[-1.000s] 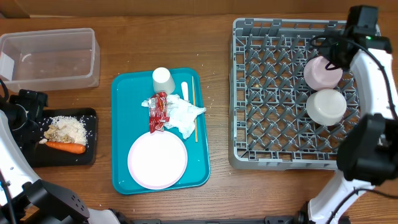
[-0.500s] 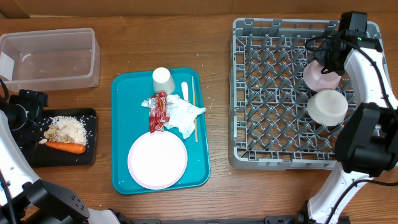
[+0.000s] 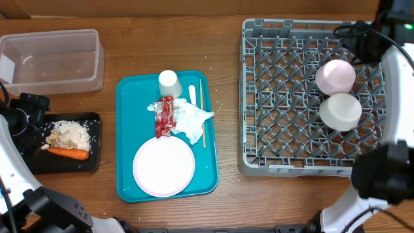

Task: Sort waste into correct bins and load items into the dishwasher rack
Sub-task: 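Raise the right gripper and park it at the rack's far right corner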

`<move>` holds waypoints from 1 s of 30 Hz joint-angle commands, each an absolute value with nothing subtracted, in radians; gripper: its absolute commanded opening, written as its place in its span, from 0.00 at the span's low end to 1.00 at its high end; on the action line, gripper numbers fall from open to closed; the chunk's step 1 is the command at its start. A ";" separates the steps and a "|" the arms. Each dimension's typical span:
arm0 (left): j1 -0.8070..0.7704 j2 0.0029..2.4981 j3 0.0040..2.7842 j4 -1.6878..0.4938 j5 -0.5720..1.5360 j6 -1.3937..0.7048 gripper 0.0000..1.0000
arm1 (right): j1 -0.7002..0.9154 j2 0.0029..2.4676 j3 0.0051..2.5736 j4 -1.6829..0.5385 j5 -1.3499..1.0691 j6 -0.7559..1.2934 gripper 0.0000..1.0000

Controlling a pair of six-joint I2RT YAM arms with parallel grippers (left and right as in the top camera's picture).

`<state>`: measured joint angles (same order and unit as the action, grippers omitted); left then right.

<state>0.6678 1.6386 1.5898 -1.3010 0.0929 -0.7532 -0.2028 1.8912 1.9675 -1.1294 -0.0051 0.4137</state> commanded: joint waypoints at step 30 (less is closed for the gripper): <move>0.667 1.642 1.585 -1.301 0.085 -0.763 1.00 | 0.332 1.784 1.931 -1.137 -0.142 0.349 1.00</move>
